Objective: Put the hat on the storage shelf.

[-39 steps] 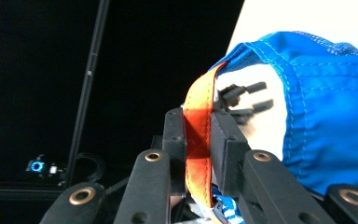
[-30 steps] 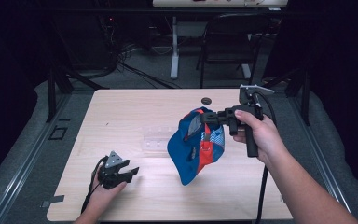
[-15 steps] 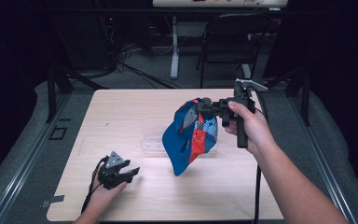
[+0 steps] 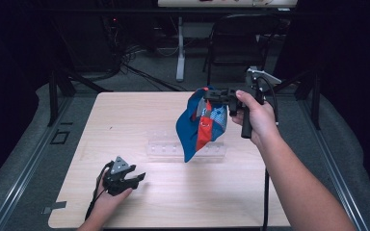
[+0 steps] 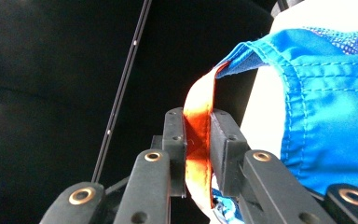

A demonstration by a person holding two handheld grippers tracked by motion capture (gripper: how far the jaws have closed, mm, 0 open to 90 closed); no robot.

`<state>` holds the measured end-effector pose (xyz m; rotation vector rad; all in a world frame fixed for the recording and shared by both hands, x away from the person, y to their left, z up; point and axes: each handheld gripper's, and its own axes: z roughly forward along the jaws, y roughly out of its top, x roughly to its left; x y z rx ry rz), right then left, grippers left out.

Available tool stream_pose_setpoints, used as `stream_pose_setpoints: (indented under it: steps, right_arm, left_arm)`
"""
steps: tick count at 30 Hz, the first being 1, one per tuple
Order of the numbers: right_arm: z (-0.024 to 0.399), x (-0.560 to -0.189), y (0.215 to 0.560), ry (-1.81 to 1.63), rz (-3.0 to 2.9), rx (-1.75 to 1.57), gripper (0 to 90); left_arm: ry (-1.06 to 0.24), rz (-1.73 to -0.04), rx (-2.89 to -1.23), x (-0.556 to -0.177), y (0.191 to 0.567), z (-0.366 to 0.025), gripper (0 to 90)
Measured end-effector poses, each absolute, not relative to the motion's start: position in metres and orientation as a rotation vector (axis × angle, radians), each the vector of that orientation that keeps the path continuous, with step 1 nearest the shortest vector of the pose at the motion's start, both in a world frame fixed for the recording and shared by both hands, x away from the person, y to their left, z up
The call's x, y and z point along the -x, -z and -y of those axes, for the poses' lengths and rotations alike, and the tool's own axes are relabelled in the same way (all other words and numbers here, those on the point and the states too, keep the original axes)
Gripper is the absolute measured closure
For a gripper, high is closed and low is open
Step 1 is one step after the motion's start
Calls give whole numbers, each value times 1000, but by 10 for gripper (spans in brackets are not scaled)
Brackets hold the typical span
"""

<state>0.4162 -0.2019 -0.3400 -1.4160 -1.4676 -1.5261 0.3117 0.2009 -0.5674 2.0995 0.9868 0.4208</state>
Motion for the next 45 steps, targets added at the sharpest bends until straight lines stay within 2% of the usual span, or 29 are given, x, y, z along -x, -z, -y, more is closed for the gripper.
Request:
stream_pose_setpoints:
  steps: [11, 23, 33, 45]
  right_arm:
    - [199, -424, 337, 1555, 1485, 1487, 778]
    - [197, -429, 323, 1558, 1524, 1559, 778]
    - [191, -436, 315, 1500, 1610, 1629, 778]
    - [182, -436, 301, 1498, 1663, 1671, 778]
  left_arm:
    - [-442, -750, -2071, -302, 540, -138, 479]
    - [-478, -708, -1993, -326, 512, -87, 477]
    - [-469, -682, -1975, -336, 506, -67, 502]
    - [-507, -698, -1963, -343, 499, -81, 502]
